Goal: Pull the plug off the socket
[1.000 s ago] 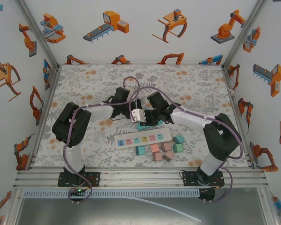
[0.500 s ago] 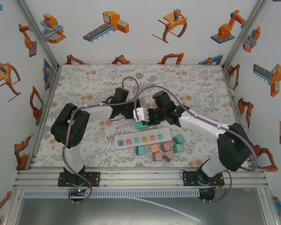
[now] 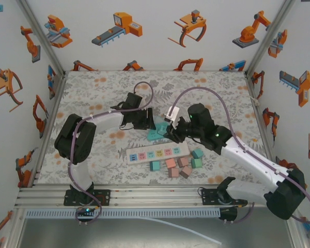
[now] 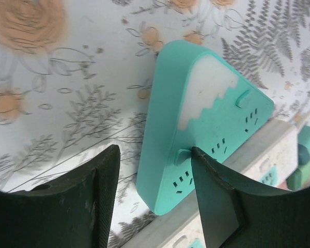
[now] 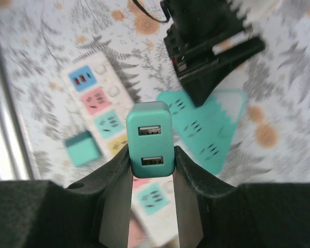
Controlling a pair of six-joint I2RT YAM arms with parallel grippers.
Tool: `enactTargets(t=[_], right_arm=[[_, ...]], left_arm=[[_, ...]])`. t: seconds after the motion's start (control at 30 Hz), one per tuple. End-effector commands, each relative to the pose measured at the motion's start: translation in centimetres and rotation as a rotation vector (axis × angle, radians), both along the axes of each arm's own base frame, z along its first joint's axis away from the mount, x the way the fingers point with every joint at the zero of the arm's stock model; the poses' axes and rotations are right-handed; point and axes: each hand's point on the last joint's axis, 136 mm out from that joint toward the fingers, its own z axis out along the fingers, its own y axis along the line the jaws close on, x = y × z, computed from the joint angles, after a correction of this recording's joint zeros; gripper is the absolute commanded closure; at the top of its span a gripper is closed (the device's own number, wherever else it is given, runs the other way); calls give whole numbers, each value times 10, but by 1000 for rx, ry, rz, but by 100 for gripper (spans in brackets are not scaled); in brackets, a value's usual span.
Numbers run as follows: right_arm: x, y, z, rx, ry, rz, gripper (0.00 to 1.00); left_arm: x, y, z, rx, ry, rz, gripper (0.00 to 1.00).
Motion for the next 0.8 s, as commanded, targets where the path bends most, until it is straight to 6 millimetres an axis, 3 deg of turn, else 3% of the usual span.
enactTargets(t=[0.0,0.13,0.27,0.43,0.57,0.77], right_arm=[[2,-11,7,205,292,-279,91],[-16,-14,1,320,434,-392,91],[-34,-14,-16,410,563,-490,91],[-55,-5,-46,498,716,-578,89],[-70,3,-75,476,809,-631,86],[-91,7,-117,407,889,-710,85]], left_arm=[[6,20,28,82,-72,9,43],[2,22,72,41,-154,15,43],[-20,30,112,8,-243,-4,42],[-61,45,153,-21,-363,-28,42],[-107,51,183,-35,-483,-123,42],[-165,65,201,-12,-589,-291,34]])
